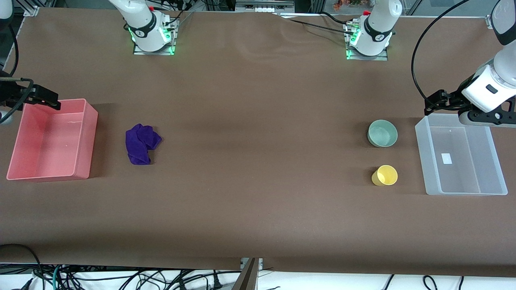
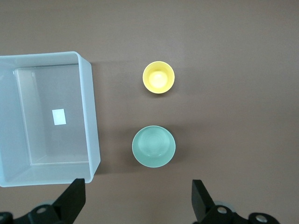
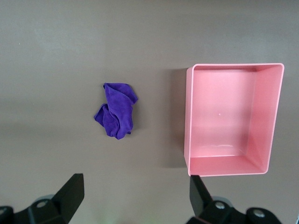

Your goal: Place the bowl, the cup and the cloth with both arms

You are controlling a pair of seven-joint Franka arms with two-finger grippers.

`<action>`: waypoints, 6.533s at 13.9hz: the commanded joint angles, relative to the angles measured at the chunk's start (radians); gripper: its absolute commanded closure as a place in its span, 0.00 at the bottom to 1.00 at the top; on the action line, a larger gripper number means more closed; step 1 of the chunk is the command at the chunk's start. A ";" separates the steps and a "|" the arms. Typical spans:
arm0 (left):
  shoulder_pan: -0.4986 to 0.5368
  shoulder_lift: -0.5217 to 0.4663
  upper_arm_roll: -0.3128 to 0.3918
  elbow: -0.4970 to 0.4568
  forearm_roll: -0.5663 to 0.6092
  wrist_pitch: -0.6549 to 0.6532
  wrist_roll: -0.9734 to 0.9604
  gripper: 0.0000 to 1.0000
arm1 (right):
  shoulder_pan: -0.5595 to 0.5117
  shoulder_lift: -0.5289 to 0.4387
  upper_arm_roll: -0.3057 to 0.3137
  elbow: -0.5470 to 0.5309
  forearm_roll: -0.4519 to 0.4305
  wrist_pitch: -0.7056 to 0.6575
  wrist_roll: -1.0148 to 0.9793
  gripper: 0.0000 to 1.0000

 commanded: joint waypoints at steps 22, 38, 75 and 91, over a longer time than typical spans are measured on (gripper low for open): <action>-0.013 0.029 0.010 -0.001 -0.014 -0.078 0.001 0.00 | -0.002 0.101 -0.002 0.001 0.024 0.051 0.014 0.00; 0.002 0.289 0.006 -0.335 0.008 0.337 0.492 0.00 | 0.037 0.336 0.006 -0.423 0.090 0.603 0.105 0.00; 0.263 0.409 -0.011 0.089 0.323 0.108 1.042 1.00 | -0.009 0.450 -0.408 -0.207 -0.031 0.302 -0.499 1.00; 0.383 0.669 -0.011 0.149 0.327 0.448 1.199 0.00 | 0.031 0.286 -0.398 -0.051 0.061 0.071 -0.490 0.00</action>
